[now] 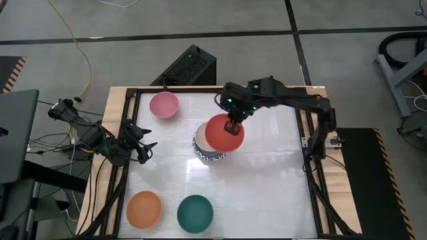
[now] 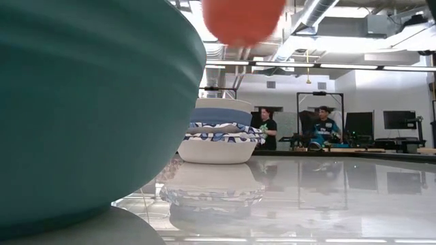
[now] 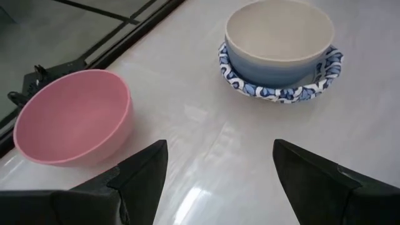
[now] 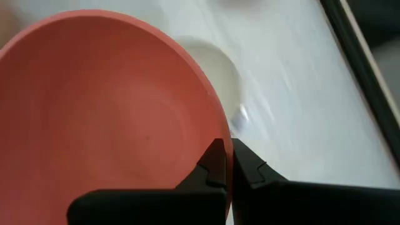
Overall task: Nest bowls inside each other
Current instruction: Stack the orange bowl on top of the white bowl
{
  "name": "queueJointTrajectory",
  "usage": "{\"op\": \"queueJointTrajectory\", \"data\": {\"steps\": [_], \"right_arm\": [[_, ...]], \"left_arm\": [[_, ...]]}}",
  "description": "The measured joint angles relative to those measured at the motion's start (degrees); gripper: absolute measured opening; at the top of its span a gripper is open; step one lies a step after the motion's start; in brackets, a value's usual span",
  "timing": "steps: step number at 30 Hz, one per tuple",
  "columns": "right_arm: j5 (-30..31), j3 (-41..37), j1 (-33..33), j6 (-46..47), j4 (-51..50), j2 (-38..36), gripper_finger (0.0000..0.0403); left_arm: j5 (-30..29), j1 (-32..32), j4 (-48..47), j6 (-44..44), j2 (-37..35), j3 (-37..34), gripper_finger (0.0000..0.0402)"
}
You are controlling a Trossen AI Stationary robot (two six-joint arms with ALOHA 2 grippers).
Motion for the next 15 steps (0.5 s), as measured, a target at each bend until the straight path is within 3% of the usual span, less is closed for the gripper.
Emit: {"op": "queueJointTrajectory", "data": {"steps": [4, 8, 12, 15], "right_arm": [[-1.07, 0.02, 4.01, -6.42, 9.87, -2.92, 0.0009], [-2.96, 0.06, 7.03, -11.58, 13.12, -4.13, 0.0009], [-4.04, 0.0, 7.97, -10.83, 10.54, -4.26, 0.0009], [-3.73, 0.11, 9.3, -5.33, 13.84, -3.55, 0.0009]], "left_arm": [[-0.49, 0.0, 3.0, 0.57, -0.04, 0.0, 0.0279], [-0.66, 0.0, 7.25, 3.04, -0.04, 0.0, 0.0279], [-0.52, -0.75, 8.75, 3.48, -0.04, 0.0, 0.0279], [-0.44, -1.99, 8.8, 3.17, -0.04, 0.0, 0.0279]]}}
